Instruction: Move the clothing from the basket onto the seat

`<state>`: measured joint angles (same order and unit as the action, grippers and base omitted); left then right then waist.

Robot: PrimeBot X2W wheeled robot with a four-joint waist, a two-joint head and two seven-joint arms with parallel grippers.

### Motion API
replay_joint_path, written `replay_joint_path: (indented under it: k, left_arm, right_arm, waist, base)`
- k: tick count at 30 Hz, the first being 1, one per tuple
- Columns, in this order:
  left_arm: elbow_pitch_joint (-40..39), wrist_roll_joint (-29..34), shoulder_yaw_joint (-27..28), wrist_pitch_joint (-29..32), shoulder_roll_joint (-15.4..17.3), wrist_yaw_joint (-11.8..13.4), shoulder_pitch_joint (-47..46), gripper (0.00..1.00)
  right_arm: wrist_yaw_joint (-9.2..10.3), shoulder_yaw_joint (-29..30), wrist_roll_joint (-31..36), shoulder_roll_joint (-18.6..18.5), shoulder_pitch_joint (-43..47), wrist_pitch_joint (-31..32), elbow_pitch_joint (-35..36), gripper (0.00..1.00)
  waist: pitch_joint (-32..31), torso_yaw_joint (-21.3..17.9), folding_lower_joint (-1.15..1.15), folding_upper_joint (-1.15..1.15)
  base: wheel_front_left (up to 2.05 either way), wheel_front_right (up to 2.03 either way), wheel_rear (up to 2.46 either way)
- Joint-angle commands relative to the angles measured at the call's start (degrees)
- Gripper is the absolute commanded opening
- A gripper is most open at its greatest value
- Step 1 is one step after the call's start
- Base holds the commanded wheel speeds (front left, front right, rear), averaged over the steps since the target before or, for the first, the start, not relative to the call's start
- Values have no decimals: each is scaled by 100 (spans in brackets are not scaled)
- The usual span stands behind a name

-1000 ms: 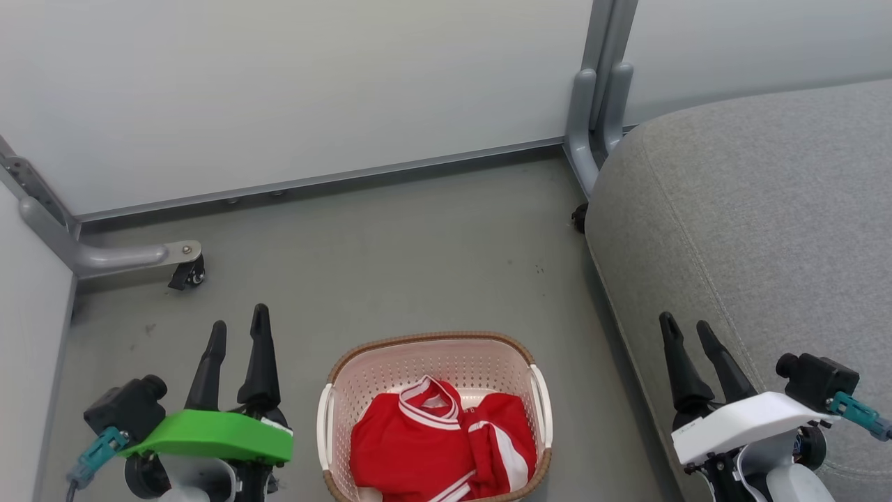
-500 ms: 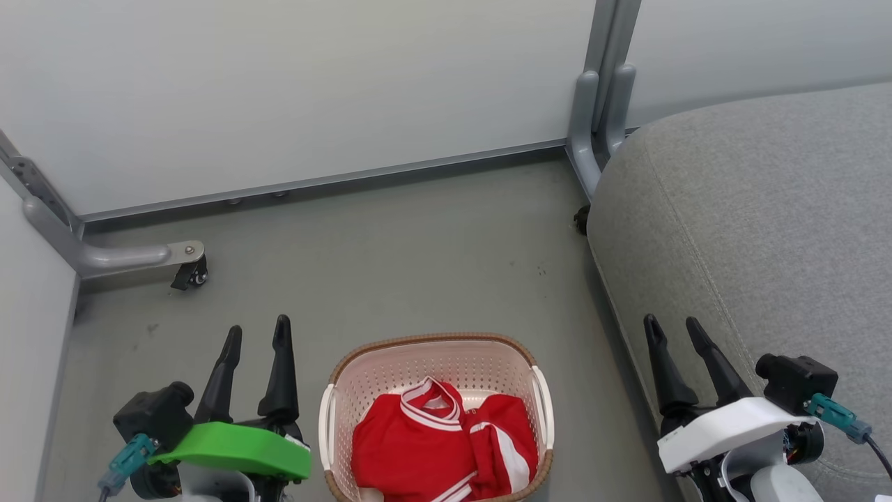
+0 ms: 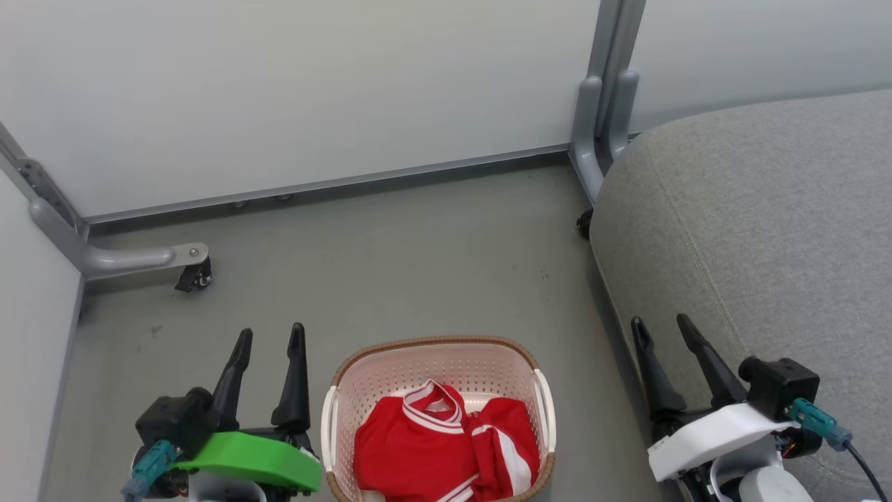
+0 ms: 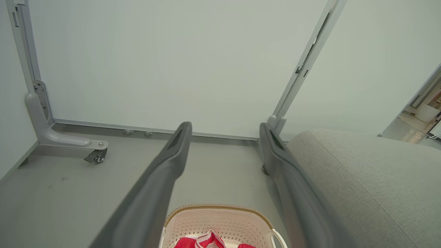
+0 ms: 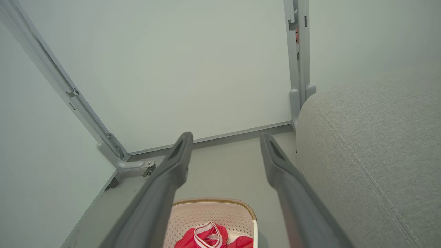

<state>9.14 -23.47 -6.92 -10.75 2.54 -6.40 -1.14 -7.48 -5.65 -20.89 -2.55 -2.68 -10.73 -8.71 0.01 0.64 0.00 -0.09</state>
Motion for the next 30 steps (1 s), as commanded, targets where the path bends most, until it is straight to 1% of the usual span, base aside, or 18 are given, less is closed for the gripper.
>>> replay_joint_path:
  k: [1, 12, 30]
  left_arm:
    - [-30, 154, -10, -66, 41, -20, 48, 100]
    - [-12, 587, -74, -194, 44, -19, 64, 100]
    - [33, 1310, -121, -387, 49, 149, 120, 100]
  right_arm:
    - [-1, -20, 150, -33, 46, -60, 53, 100]
    - [-2, -20, 623, -38, 72, -200, 87, 100]
    - [-2, -84, 1344, -46, 108, -391, 139, 100]
  waist:
    - [-1, 2, 0, 6]
    - [-2, 36, 0, 7]
    - [-5, 74, 0, 9]
  base:
    - [0, 0, 0]
    - [0, 0, 0]
    - [0, 0, 0]
